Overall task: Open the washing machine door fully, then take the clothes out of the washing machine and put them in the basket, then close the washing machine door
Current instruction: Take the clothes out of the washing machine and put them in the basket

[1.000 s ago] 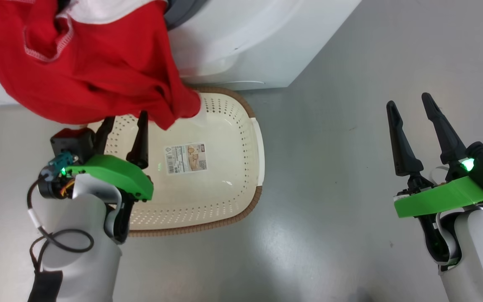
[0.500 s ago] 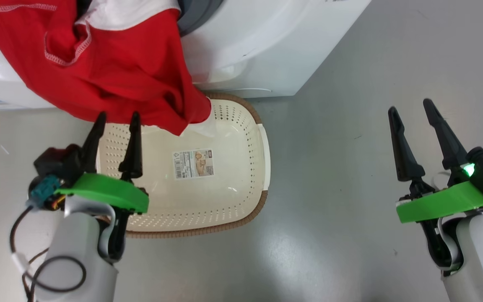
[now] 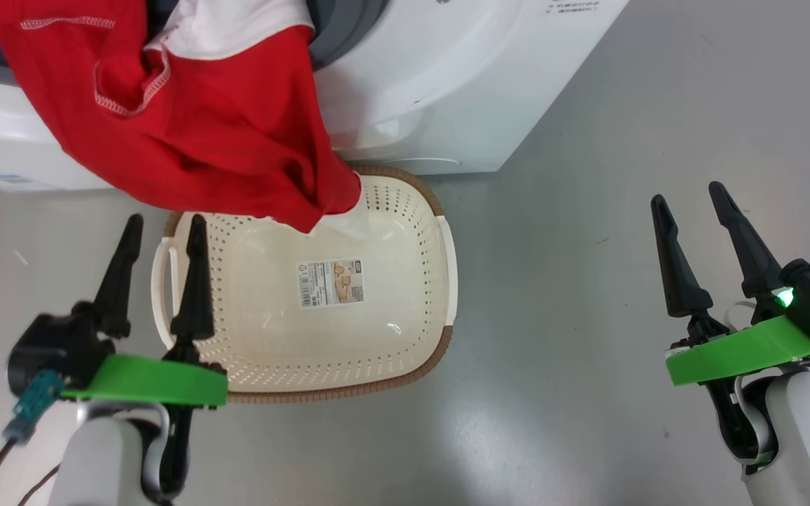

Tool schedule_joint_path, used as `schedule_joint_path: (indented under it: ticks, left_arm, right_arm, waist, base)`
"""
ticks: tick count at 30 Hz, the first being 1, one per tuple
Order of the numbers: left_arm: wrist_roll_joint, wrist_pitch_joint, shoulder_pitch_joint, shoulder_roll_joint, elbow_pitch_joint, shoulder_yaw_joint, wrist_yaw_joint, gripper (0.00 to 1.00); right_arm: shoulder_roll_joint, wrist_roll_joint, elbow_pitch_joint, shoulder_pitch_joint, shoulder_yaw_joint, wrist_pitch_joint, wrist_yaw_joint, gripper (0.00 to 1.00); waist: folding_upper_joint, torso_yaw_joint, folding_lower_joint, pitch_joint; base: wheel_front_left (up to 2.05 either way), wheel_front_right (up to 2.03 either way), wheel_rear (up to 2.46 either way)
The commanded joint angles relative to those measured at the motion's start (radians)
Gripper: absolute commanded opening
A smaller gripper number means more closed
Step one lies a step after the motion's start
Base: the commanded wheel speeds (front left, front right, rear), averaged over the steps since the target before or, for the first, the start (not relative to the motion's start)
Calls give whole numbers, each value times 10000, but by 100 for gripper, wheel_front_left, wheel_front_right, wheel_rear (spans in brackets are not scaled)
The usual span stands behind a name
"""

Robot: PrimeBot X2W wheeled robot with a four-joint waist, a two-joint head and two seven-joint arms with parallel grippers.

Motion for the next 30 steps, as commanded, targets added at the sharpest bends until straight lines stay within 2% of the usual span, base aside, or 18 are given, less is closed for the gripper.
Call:
schedule_joint_path:
  ticks: [1,13,30]
  left_arm:
    - [144,-51,403,195,-450,382,12,100]
    - [103,-51,1462,194,-1677,699,339,100]
    - [10,-51,865,193,-1380,605,384,100]
  right_arm:
    - [-93,-35,-204,260,196,-63,62,100]
    - [-95,-35,-233,282,174,-63,62,100]
    - [-39,-41,-222,180,133,-63,62,100]
  waist:
    - [0,-1,0,-13]
    - [0,13,0,9]
    - [0,-3,0,134]
  base:
    - [0,0,0]
    - [0,0,0]
    - [0,0,0]
